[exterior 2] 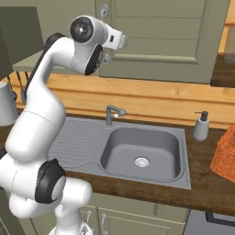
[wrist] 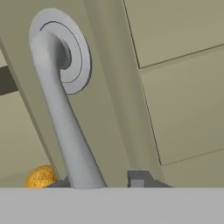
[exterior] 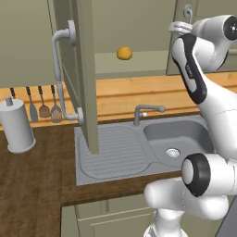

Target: Open the cabinet, pick up the bread from the cabinet and place it in the basket. Then move the basket to the dining counter.

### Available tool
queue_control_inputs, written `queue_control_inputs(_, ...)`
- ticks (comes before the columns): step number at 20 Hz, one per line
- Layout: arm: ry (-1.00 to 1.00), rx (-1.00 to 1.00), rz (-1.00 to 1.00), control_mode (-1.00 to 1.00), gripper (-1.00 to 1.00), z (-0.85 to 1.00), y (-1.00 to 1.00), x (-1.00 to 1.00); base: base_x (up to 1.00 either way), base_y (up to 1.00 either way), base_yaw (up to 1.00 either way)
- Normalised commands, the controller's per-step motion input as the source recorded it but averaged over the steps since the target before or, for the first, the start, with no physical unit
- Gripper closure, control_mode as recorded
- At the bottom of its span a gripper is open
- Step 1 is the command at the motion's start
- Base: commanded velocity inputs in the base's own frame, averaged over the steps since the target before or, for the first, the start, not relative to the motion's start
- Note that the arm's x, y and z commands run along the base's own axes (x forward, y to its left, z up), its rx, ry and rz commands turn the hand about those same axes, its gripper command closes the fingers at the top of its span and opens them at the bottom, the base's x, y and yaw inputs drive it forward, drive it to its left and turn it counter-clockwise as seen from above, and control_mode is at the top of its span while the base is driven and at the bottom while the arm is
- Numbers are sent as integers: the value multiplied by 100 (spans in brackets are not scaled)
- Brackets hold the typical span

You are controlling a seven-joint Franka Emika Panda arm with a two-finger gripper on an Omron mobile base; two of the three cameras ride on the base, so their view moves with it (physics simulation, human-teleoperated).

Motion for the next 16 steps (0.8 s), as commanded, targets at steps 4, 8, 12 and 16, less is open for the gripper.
queue_control_inputs(4, 0, 0, 0, -100, 100, 0, 0, -13, 0, 0, 0)
queue_control_inputs(8, 1, 0, 0, -100, 100, 1, -1, -49, 0, 0, 0)
queue_control_inputs(12, 0, 0, 0, -100, 100, 15, -13, -95, 0, 0, 0)
queue_control_inputs(16, 2, 0, 0, -100, 100, 8, -29, -100, 0, 0, 0)
